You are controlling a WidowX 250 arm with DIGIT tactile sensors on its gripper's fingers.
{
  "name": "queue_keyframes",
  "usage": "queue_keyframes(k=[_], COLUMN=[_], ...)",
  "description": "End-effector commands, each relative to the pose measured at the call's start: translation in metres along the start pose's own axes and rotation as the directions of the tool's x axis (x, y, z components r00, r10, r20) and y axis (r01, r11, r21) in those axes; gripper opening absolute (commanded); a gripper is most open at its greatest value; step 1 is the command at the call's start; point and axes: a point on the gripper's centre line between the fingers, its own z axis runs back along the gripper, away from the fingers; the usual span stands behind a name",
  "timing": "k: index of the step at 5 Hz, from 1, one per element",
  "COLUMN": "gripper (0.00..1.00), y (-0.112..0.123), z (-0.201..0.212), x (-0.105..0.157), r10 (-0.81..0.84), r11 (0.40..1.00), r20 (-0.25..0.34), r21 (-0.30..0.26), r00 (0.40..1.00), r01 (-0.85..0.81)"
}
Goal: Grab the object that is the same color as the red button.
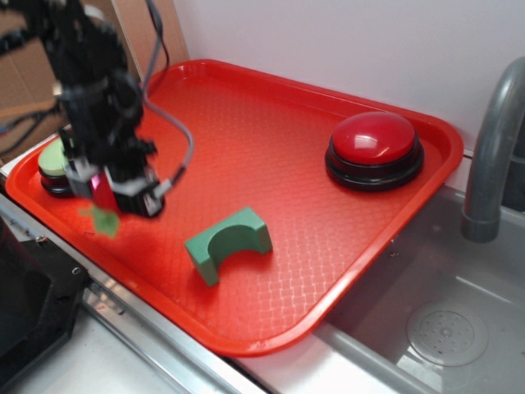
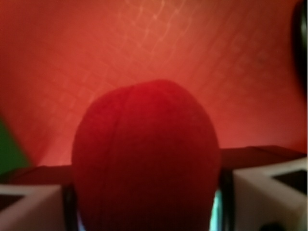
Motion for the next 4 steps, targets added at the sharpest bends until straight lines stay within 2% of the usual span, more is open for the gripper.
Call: queue_keyframes(k=[1,2,3,4], gripper=[0.0,0.0,0.0,0.0], y=[-0.011,-0.018,-0.024,-0.023], z=[0.12,0.17,0.197,0.19], x=[0.026,0.038,0.054,0.064], r10=[-0.111,-0.153,-0.199,-0.243], r11=[0.991,0.985,0.978,0.964], r20=[0.071,0.078,0.164,0.173], r21=[0.083,0.092,0.097,0.151], r00=[0.991,0.985,0.966,0.954], r01=[0.105,0.146,0.185,0.219])
